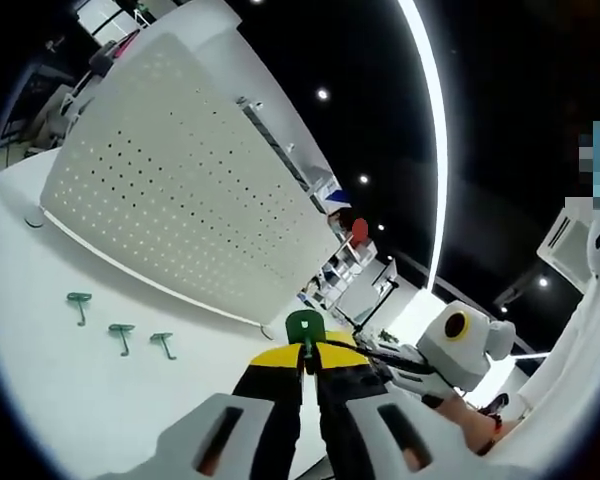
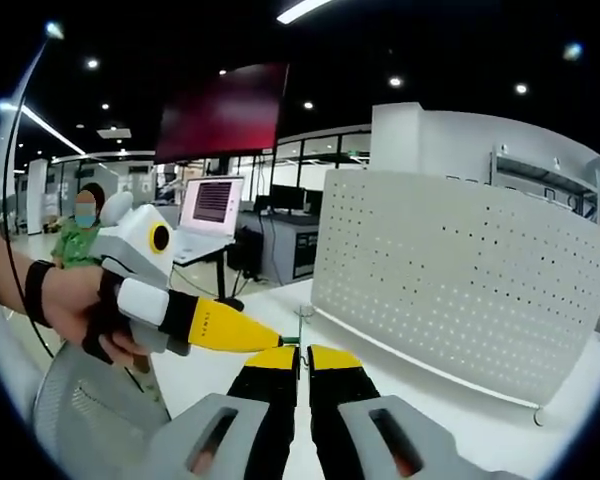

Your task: Insert the hook assembly into the mounting plate slot until the hook locks in place.

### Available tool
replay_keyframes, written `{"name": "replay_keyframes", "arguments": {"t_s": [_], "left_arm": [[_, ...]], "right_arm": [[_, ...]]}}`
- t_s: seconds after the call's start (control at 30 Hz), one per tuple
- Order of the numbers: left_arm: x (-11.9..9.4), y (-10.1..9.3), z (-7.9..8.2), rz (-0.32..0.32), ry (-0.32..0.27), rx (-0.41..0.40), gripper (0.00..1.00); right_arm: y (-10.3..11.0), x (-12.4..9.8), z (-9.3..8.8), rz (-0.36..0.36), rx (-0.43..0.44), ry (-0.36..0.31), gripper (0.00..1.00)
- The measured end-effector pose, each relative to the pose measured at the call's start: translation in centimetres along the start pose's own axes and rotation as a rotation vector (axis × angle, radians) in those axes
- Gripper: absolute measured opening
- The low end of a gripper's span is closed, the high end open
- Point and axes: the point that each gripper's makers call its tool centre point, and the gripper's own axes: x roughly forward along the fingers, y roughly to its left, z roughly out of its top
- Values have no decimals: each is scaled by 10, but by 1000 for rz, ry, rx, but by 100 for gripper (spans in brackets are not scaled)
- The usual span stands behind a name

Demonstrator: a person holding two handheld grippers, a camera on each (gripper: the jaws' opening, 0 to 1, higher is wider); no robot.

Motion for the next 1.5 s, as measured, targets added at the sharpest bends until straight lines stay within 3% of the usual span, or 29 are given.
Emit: {"name": "replay_keyframes", "arguments": {"t_s": [0.87, 1.2, 1.43, 1.47, 1.5], "left_arm": [[-3, 4, 3, 11, -2, 9, 3], [-5, 10, 6, 47, 32, 60, 3], [-6, 6, 11, 54, 1, 99, 3], [-8, 11, 10, 122, -8, -7, 3], [-7, 9, 12, 79, 3, 68, 3]], "right_arm": [[4, 4, -1, 23, -1, -12, 4], [2, 4, -4, 19, 12, -7, 13], [0, 3, -9, 20, 41, 5, 14], [0, 3, -10, 18, 45, 9, 14], [0, 3, -10, 17, 45, 12, 14]]}}
